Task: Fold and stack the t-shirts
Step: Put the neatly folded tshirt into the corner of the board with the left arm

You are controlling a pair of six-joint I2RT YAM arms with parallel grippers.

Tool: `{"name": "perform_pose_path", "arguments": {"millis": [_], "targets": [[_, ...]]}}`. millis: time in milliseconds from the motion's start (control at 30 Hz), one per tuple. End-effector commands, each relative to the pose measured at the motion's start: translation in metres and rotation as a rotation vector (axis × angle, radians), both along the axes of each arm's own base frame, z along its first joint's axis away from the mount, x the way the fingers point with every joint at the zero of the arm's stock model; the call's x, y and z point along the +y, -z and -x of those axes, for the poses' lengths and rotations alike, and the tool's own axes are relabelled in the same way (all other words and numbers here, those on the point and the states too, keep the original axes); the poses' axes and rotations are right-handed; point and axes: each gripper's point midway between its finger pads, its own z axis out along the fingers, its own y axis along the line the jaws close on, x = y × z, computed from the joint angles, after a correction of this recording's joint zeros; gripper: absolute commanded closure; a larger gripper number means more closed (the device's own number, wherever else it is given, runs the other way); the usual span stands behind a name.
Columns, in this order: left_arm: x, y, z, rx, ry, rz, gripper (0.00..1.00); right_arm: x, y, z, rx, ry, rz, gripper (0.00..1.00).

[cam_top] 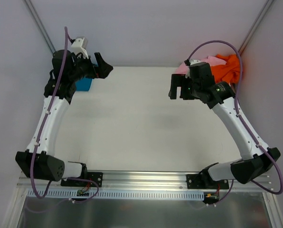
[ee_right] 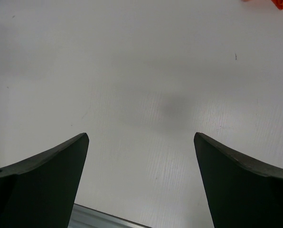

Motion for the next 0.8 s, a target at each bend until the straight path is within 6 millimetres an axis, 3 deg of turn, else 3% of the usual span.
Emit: {"name": "perform_pose_path", "arguments": {"millis": [0,33,100,233,500,767], "targets": [[0.005,0.007,0.027,-0.007,-0.086,-0.099,0.01,-0.025,-0.020,0.011,-0.093,0.033,0.056,0.01],[0.003,0.003,0.038,-0.036,-0.084,-0.133,0.01,-0.034,-0.020,0.011,-0.115,0.041,0.101,0.01],[-0.006,0.017,0.051,-0.030,-0.098,-0.202,0.01,-0.057,-0.023,0.016,-0.163,0.088,0.184,0.00],[-0.001,0.019,0.075,-0.021,-0.121,-0.198,0.01,-0.073,-0.029,0.022,-0.206,0.102,0.244,0.00],[0.014,0.019,0.098,-0.046,-0.170,-0.218,0.01,-0.067,-0.016,0.035,-0.174,0.089,0.181,0.00],[0.013,0.022,0.100,-0.045,-0.167,-0.206,0.01,-0.067,-0.017,0.039,-0.184,0.081,0.169,0.01]]}}
